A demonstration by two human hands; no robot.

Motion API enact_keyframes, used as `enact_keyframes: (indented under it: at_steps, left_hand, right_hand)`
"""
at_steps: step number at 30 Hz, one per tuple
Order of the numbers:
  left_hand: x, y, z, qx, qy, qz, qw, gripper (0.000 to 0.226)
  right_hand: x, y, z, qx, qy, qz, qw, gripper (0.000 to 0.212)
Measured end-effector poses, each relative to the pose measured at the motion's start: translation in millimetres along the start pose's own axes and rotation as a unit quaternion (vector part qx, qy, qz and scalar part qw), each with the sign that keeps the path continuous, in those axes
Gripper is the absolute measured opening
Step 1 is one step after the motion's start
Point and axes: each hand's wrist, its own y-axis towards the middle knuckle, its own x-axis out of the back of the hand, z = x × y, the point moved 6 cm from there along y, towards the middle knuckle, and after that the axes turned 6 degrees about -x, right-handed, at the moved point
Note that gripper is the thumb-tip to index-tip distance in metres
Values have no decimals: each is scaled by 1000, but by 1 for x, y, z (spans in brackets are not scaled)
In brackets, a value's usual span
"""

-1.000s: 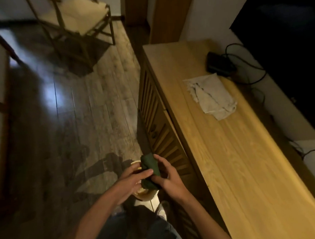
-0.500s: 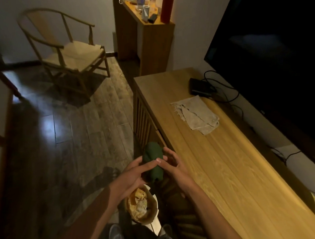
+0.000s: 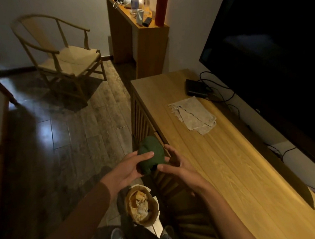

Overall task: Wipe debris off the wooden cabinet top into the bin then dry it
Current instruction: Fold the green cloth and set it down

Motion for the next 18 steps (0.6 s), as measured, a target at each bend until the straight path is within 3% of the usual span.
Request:
enact_keyframes:
  at_steps: [3,6,9,14,18]
  left_hand:
    - [-1,1,-1,26,-56,-12,998,54]
    - [-4,2,-4,44,-80,-27,995,58]
    - [-2,6,-8,48,-49,-41,997,68]
    - [-3,11,-16,37,47,21,998,78]
    - [-7,13,-23,15,176,104,979,87]
  right_hand:
    - [-7,-2,11,92,-141,-48,985,86]
    - [-10,-1,26,178,-241,-170,939,56]
    - [-8,-4,37,202,-298,-272,892,34]
    - [-19,-6,53,235,-396,-322,827,25]
    - [-17,-7,64,238,-404,-333,818,22]
